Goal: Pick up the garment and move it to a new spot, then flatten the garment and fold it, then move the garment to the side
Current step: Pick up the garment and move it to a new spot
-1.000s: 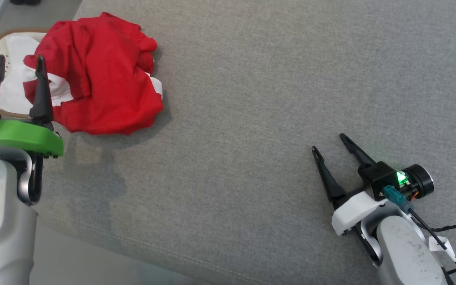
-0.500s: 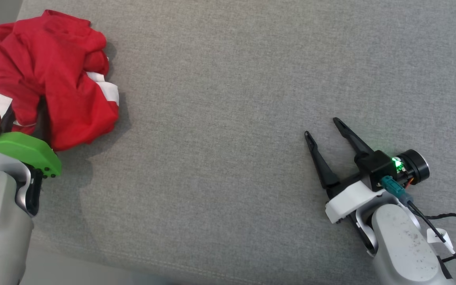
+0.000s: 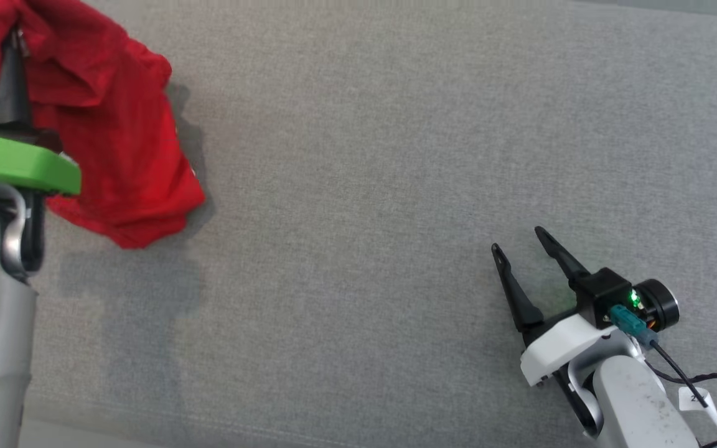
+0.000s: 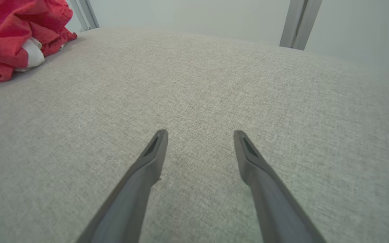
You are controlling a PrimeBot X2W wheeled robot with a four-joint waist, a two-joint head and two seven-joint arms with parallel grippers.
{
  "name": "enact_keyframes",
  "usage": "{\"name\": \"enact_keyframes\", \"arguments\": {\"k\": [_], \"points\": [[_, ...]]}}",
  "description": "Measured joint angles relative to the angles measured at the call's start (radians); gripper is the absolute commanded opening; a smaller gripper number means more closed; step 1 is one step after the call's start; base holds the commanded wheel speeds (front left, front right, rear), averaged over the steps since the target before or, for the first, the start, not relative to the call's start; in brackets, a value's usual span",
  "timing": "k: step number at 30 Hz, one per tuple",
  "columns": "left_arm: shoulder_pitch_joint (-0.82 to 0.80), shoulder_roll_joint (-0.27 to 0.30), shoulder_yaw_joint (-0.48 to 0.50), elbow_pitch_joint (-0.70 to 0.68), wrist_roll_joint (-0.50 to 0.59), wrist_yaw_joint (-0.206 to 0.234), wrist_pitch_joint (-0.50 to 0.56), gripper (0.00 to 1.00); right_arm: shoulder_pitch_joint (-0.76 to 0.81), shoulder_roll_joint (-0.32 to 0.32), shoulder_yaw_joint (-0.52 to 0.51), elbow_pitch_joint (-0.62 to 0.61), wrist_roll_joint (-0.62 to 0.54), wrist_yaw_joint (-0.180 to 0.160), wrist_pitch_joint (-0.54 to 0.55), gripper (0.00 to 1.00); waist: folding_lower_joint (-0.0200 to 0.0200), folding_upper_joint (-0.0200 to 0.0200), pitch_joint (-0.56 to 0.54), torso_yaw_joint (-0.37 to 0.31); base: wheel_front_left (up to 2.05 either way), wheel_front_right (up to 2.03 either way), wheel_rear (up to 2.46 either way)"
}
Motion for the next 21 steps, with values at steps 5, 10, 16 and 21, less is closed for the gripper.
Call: {"name": "enact_keyframes", "arguments": {"k": [5,10,16,21], "points": [[0.007,-0.042,-0.11,-0.16,0.0,0.0,0.0,0.0,0.027,0.001,0.026,-0.002,0.021,0.0,0.0,1.0,0.0,0.0,-0.054,-0.044,0.0,0.0,0.0],[0.011,-0.097,-0.227,-0.207,-0.02,0.0,0.0,0.0,0.05,0.0,0.03,-0.009,0.034,0.0,0.0,1.0,0.0,0.0,-0.085,-0.116,0.0,0.0,0.0],[0.008,-0.186,-0.314,-0.187,-0.042,0.0,0.0,0.0,0.064,0.0,0.034,-0.022,0.049,0.0,0.0,1.0,0.0,0.0,-0.105,-0.23,0.0,0.0,0.0],[-0.011,-0.263,-0.399,-0.144,-0.062,0.0,0.0,0.0,0.071,-0.001,0.032,-0.028,0.05,0.0,0.0,1.0,-0.0001,0.0,-0.108,-0.324,0.0,0.0,0.0]]}}
